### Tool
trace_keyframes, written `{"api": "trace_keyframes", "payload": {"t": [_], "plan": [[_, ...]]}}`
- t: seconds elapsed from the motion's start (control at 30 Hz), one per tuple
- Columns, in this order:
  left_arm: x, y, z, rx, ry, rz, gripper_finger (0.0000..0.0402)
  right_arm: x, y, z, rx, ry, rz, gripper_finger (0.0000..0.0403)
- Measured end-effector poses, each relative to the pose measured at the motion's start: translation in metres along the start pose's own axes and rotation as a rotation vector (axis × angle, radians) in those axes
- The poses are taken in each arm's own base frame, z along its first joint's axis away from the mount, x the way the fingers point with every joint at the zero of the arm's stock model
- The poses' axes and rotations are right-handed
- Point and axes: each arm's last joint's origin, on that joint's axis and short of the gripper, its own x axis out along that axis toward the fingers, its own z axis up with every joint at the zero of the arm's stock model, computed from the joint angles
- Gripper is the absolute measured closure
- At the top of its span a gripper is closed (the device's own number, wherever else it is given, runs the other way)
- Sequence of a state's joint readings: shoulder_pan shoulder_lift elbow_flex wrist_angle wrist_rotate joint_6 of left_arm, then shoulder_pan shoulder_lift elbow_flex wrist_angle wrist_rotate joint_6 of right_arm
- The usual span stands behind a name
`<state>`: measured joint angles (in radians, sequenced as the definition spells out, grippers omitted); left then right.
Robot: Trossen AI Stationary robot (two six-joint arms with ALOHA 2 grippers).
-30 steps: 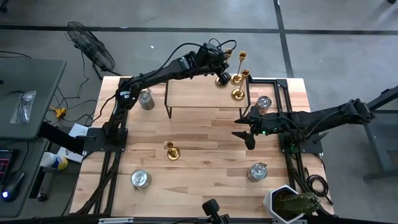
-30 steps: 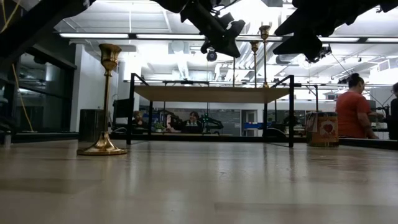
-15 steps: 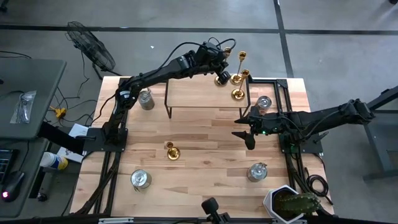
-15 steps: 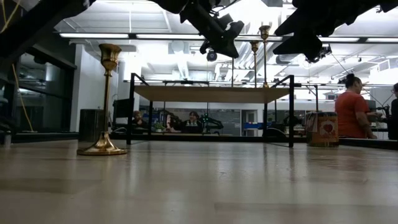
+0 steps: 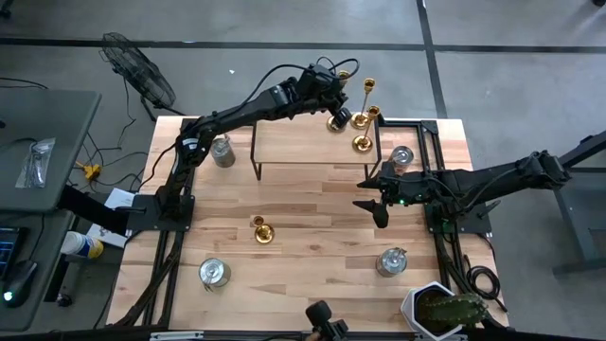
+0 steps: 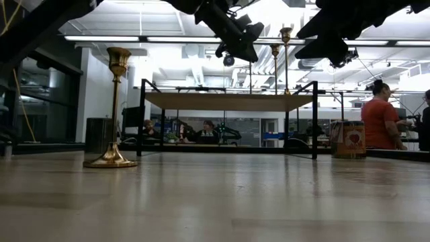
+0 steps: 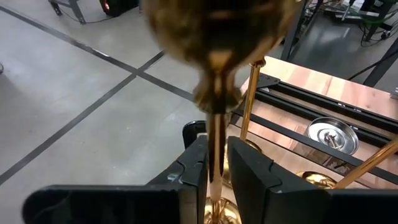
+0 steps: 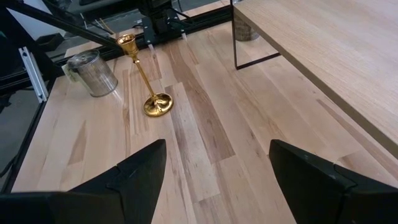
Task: Pick & Place candle stick holders
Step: Put the gold candle holder on the shelf
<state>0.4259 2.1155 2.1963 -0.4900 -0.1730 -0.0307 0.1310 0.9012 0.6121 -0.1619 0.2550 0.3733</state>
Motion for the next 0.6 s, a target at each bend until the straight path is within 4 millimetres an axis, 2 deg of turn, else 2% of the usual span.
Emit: {"api": "trace_keyframes", "payload": {"t": [0.47, 0.6], "plan": [[0.0000, -0.0005, 0.0019, 0.057, -0.019, -0.009, 0.0334, 0.0001, 0.0000, 0.0000, 0.000, 0.001, 0.000, 0.0125], [-0.0001, -0.0015, 0.0018, 0.058, -0.018, -0.044, 0.0309, 0.0000, 0.0000, 0.0000, 0.000, 0.000, 0.001, 0.0125]]}}
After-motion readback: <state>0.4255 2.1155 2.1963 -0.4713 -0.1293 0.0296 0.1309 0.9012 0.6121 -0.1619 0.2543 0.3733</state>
